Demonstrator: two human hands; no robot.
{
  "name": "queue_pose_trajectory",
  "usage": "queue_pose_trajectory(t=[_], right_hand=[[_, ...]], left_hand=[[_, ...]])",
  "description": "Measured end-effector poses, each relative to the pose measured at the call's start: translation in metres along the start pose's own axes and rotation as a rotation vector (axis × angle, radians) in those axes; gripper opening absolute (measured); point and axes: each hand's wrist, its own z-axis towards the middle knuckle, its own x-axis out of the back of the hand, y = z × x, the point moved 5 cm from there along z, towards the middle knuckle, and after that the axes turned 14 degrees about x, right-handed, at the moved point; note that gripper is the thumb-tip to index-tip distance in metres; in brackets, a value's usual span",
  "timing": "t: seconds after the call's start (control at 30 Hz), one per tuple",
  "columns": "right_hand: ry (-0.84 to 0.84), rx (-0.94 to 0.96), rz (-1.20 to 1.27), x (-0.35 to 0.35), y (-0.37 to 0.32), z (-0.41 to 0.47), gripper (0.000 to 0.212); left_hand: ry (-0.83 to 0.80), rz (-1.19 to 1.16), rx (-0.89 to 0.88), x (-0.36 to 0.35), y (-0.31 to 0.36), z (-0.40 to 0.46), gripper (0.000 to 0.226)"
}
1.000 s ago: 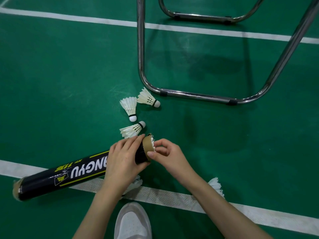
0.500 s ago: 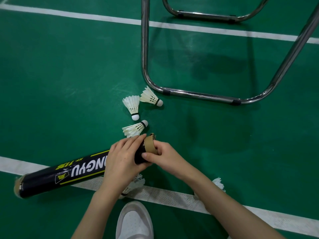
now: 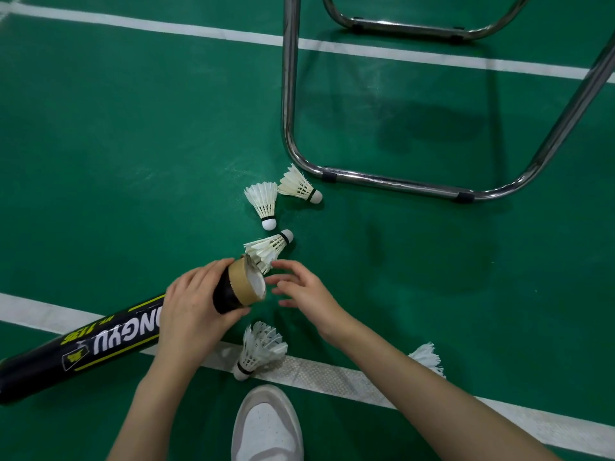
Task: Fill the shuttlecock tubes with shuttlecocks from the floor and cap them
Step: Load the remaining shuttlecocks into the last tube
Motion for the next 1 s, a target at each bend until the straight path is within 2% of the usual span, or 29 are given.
queue_pose_trajectory(t=[0.17,0.27,0.37,0.47,0.73,0.83,1.0], right_hand=[[0.004,-0.037,0.021,-0.007,-0.004,0.013,0.053],[-0.054,-0.056,0.036,-0.015,-0.008,0.02,0.069],[-0.091,-0.071,0.085,-0.021,-0.007,0.023,0.073],[-0.053,-0.052,0.087,-0.015,-0.004,0.02,0.074],[0.195,0.017,0.161,0.028,-0.004,0.001,0.058],[0.257,0.064,0.107,0.045,-0.008,-0.009,0.051],[0.407,0.201,0.007,0.07,-0.022,-0.025,0.025]], left_hand=[[0.023,-0.01,-0.008,0.004,-0.003,0.003,0.08],[0.036,-0.023,0.005,0.007,-0.006,0.005,0.079],[0.038,-0.031,0.012,0.008,-0.007,0.005,0.079],[0.031,-0.029,0.005,0.007,-0.008,0.003,0.08],[0.011,-0.019,0.003,0.002,-0.007,-0.001,0.081],[0.008,-0.013,0.002,0.002,-0.006,-0.002,0.081],[-0.003,-0.012,-0.012,-0.002,0.002,-0.005,0.082]])
